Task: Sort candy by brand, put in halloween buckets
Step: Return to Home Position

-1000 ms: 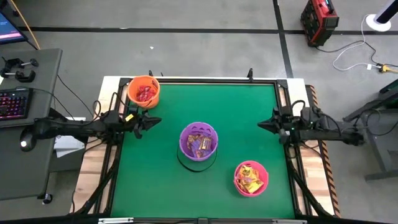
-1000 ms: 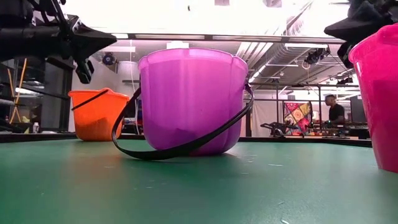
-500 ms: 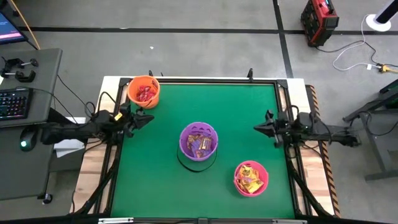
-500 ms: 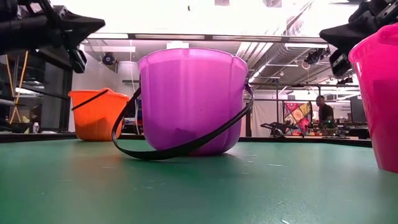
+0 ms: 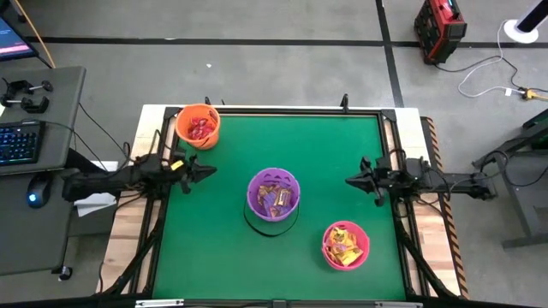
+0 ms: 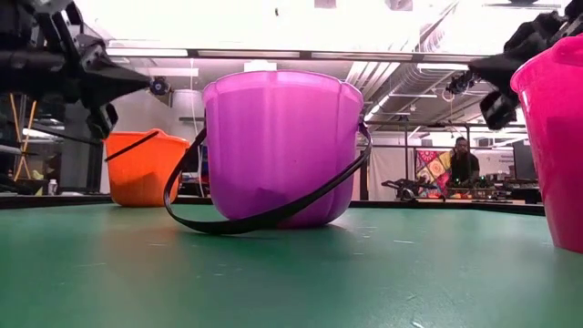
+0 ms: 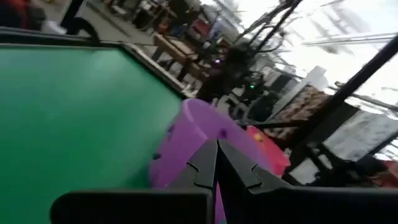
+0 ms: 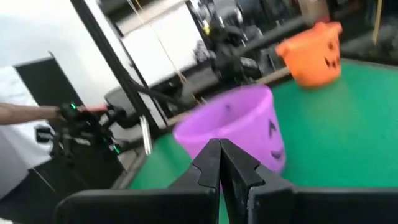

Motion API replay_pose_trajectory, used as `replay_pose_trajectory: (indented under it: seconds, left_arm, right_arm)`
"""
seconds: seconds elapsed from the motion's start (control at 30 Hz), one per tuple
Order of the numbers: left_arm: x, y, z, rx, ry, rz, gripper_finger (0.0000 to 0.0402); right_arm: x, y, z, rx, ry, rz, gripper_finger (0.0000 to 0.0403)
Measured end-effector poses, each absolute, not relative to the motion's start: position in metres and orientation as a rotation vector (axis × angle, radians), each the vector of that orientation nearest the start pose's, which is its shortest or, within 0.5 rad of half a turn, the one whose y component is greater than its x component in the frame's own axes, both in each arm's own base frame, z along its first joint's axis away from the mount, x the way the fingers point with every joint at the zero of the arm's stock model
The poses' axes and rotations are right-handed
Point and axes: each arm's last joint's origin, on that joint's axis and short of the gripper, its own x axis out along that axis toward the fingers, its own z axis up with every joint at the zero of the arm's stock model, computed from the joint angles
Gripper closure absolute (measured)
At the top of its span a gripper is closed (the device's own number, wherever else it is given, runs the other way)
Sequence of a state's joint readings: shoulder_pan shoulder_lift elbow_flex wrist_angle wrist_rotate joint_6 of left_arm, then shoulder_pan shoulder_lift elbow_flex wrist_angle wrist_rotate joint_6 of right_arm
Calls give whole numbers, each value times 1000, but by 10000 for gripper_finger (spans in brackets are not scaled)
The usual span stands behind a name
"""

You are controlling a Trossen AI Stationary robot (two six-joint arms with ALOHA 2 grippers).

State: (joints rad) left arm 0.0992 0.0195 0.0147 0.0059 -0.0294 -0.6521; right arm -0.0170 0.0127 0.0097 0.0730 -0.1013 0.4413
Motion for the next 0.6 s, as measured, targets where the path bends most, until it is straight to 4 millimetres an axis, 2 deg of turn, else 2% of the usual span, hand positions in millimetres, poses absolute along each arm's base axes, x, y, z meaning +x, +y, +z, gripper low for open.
replay_pose_trajectory:
  seconds: [0.13,0.6]
  left_arm:
    - [97,10,170,-643,-61,92,401]
    - [97,10,169,-642,-54,95,401]
  right_arm:
    - [98,1,168,442,2,75,403]
    - [97,1,170,435,-25,74,403]
